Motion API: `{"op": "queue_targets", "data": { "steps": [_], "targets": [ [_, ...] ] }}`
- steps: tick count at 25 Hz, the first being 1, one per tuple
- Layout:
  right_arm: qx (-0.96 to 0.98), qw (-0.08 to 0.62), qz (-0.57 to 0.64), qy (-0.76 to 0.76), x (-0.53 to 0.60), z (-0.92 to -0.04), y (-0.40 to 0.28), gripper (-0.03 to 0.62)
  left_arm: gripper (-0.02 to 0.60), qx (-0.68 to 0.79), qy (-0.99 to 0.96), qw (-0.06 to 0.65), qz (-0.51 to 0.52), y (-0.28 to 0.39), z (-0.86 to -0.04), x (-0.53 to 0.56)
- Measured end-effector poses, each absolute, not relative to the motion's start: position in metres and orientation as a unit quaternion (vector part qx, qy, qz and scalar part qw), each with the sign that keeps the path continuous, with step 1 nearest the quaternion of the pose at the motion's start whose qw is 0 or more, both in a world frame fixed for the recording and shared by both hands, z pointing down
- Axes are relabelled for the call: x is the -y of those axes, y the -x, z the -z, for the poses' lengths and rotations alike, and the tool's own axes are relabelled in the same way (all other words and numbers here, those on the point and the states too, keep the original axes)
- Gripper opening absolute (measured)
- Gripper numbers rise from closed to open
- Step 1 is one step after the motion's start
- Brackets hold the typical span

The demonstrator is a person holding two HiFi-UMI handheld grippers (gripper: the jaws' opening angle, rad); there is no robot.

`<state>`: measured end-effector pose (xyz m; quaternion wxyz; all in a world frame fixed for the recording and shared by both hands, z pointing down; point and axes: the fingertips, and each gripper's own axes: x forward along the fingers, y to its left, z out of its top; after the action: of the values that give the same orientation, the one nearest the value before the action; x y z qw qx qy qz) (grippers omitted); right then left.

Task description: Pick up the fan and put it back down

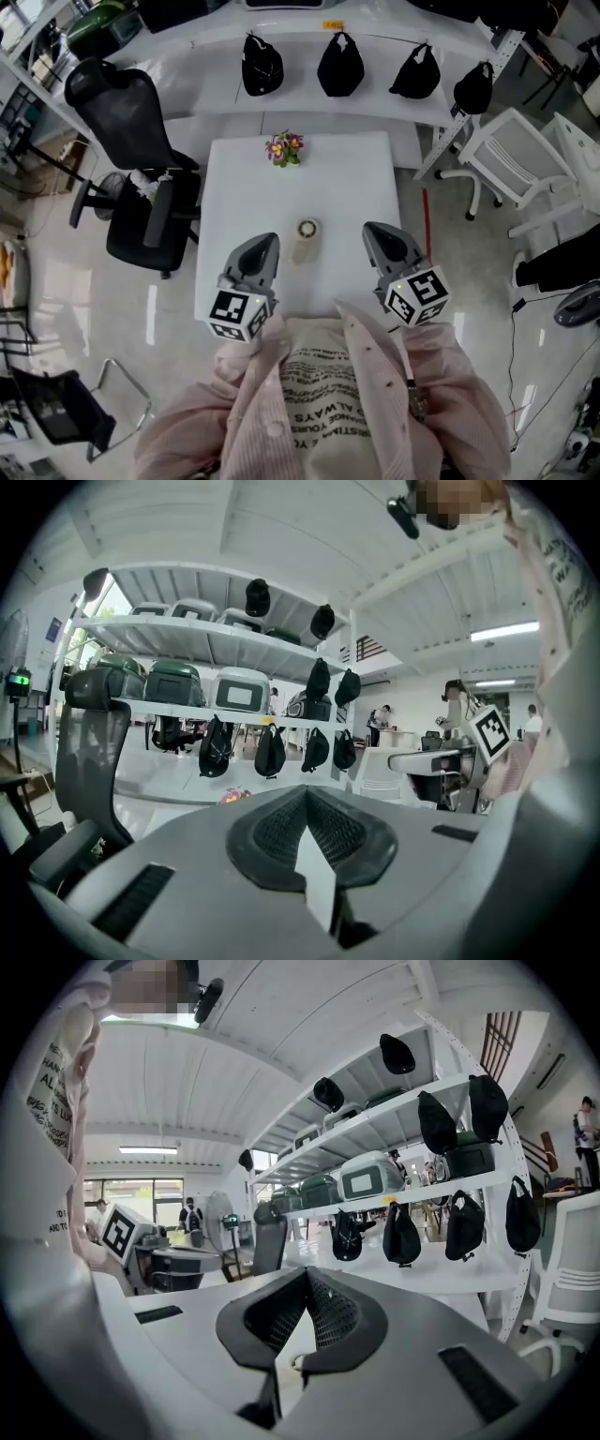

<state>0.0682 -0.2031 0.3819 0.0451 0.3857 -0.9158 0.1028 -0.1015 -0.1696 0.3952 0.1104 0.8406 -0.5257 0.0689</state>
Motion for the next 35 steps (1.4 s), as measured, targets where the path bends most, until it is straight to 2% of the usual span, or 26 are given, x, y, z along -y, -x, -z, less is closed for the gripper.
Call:
{"op": "queue_targets", "data": {
  "steps": [15,35],
  "targets": [
    [0.904,0.012,-0.110,-0.412,0.208,-0.364,-0.083,-0.002,0.002,0.563,-0.819,0.098,-0.058,0.138,-0.380,0.161],
    [0.898,0.007,-0.103,-0.429,0.206,-0.362,-0.090,-0.002,0.002,0.570,-0.811,0.105,-0.079,0.140,-0.393,0.158]
  ]
}}
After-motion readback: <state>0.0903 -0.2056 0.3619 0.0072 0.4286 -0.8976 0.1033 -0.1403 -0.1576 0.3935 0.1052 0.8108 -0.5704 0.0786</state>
